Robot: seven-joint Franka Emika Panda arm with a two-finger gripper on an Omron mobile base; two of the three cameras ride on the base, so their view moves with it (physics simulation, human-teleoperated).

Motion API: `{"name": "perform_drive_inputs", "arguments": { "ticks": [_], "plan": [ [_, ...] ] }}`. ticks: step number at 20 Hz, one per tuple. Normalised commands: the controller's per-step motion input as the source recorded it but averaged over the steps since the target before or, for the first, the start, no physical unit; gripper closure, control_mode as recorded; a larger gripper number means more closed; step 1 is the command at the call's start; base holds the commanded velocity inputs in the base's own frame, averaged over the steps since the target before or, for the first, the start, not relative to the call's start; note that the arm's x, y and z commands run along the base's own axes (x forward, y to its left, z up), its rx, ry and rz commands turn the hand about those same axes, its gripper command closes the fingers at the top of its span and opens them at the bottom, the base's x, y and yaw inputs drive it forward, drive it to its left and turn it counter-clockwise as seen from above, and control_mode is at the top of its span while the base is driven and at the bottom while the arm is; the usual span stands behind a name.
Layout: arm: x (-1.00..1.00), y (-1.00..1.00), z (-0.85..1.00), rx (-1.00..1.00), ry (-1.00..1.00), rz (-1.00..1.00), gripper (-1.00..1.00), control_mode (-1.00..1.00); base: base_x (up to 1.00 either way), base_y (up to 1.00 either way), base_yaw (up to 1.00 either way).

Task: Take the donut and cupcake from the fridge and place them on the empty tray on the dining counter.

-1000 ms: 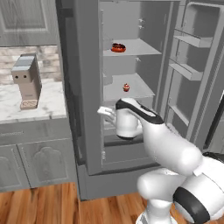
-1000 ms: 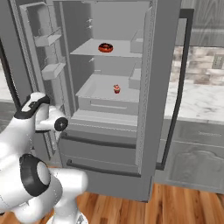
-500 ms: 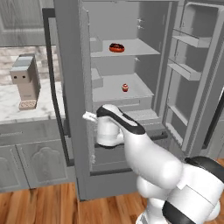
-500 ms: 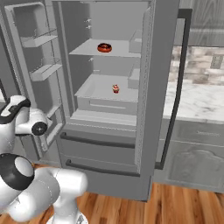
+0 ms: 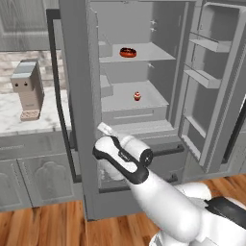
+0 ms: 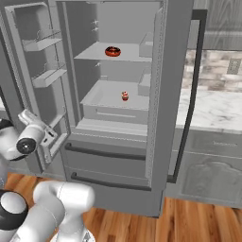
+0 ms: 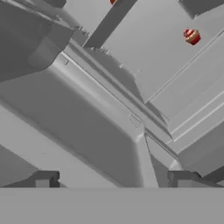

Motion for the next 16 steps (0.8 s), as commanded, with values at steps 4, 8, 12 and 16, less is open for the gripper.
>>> {"name": "perform_drive_inputs", "arguments": {
  "ticks": [4, 8, 12, 16],
  "plan": [
    [0.0, -0.97, 0.83, -0.1, 0.2, -0.06, -1.0, -1.0, 0.0, 0.0, 0.0],
    [0.0, -0.62, 1.0, -0.12, 0.24, -0.04, -1.0, -1.0, 0.0, 0.0, 0.0],
    [0.0, -0.16, 1.0, -0.26, 0.37, -0.04, -1.0, -1.0, 0.0, 0.0, 0.0],
    [0.0, 0.0, 1.0, -0.53, 0.54, 0.0, -1.0, -1.0, 0.0, 0.0, 0.0]
  ]
}}
